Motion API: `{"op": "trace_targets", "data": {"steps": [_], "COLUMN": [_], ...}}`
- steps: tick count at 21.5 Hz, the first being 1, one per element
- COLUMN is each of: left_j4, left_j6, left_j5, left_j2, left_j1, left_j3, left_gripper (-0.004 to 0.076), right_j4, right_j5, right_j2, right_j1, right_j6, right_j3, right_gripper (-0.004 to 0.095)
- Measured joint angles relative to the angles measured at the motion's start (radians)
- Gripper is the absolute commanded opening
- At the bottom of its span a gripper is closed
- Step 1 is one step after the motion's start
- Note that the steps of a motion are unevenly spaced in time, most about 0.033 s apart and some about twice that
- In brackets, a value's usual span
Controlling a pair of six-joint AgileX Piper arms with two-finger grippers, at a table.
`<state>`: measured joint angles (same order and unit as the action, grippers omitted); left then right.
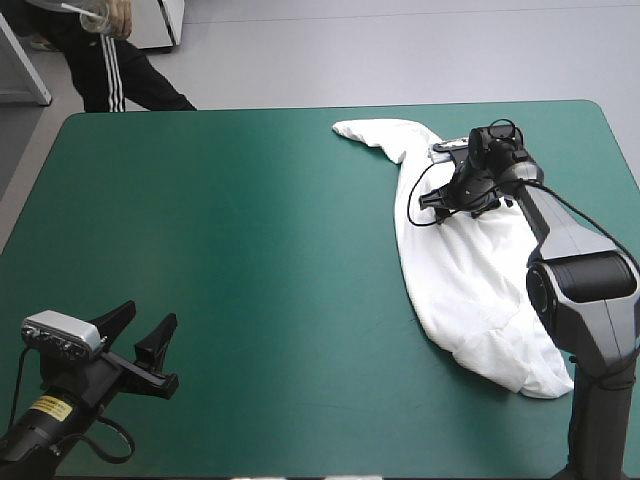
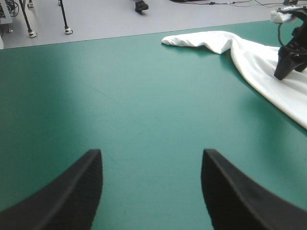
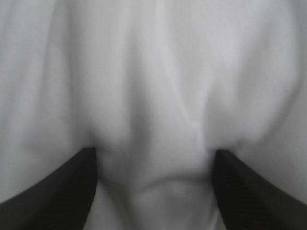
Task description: Fold the cloth
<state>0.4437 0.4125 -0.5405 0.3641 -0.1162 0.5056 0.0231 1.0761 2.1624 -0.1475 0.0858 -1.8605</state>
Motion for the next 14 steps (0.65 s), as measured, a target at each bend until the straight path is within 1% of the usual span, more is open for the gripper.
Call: {"op": "trace_targets", "data": {"steps": [1,3,5,8,9,11,14], "left_j4": [0.000,0.001,0.000,0.000,0.000,0.000,0.000], "left_j6": [0.000,0.001,0.003,0.004,0.004,0.004,0.004], "left_j5": [0.000,0.000,0.000,0.000,0.001,0.001,0.009], "left_j2": [0.000,0.000,0.000,0.000,0.000,0.000,0.000], "left_j1": [0.000,0.000,0.000,0.000,0.000,0.000,0.000], "left_j3": [0.000,0.002,0.002,0.002,0.002,0.002,0.002], "left_gripper": [0.0441,0.0441,0.0441,0.0441,0.0441,0.0441,0.0441], "right_j4": [0.000,-0.002,-0.004,-0.110,-0.127,-0.103,-0.023], "right_j5": [0.010,0.034,0.039,0.065,0.079,0.093,0.099], "right_j2": [0.012,0.035,0.038,0.053,0.061,0.081,0.103], "right_j1": [0.000,-0.003,-0.029,-0.107,-0.148,-0.240,-0.356], "right_j6": [-0.001,-0.001,0.029,0.082,0.100,0.121,0.127], "right_j3": [-0.007,-0.026,-0.036,-0.086,-0.116,-0.175,-0.235], "right_gripper": [0.0319,-0.0013,-0.0013,-0.0014,-0.0014,-0.0014,-0.0014]}}
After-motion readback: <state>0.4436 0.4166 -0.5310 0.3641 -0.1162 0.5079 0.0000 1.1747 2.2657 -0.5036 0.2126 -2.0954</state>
